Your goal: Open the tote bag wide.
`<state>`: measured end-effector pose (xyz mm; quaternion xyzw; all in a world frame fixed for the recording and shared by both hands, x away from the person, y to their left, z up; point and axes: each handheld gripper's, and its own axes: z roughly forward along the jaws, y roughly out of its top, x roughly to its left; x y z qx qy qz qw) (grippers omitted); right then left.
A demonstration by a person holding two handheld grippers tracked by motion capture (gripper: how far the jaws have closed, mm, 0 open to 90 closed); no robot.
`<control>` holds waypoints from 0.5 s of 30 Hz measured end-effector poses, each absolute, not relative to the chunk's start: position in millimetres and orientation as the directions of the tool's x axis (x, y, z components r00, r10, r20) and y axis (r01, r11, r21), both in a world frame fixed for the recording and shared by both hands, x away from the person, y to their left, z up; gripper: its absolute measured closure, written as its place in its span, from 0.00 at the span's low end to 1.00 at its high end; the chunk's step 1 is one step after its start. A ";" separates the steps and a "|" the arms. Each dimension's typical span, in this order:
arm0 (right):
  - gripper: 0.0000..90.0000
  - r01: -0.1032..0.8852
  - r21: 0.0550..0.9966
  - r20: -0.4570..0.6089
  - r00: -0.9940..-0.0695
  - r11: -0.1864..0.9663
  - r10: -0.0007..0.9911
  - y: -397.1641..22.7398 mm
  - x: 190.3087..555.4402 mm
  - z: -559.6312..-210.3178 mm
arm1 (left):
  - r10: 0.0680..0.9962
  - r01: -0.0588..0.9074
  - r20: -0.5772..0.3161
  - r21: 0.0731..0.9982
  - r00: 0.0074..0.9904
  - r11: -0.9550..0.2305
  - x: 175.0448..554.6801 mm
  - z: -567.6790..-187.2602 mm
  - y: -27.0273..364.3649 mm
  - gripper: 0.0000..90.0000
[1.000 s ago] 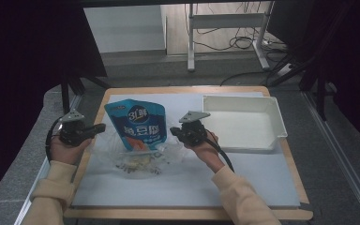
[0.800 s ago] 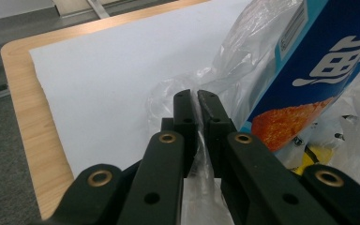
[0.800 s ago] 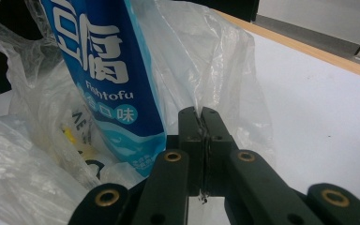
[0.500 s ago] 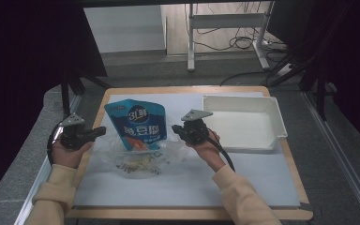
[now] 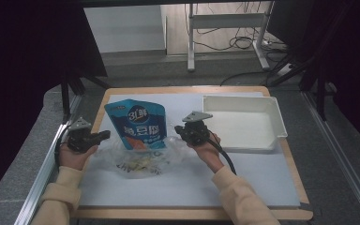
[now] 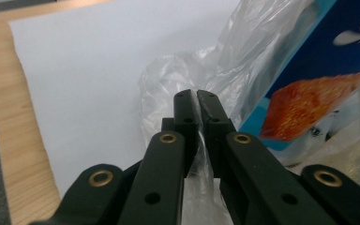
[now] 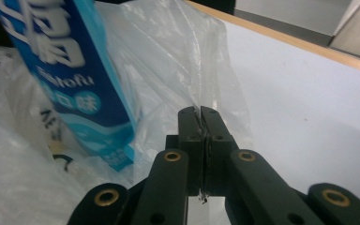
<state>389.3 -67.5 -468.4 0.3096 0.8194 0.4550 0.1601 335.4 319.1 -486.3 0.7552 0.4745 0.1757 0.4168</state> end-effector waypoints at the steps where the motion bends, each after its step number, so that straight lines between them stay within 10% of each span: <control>1: 0.97 0.359 0.840 0.000 -0.749 0.406 0.663 -66.7 389.1 -471.7 | 0.863 0.574 -0.131 0.793 0.488 -0.204 336.6 -488.6 318.6 0.98; 15: 0.97 0.403 0.801 -0.040 -0.701 0.441 0.712 -58.5 388.1 -499.1 | 0.868 0.613 -0.156 0.766 0.471 -0.194 346.7 -515.0 315.4 0.98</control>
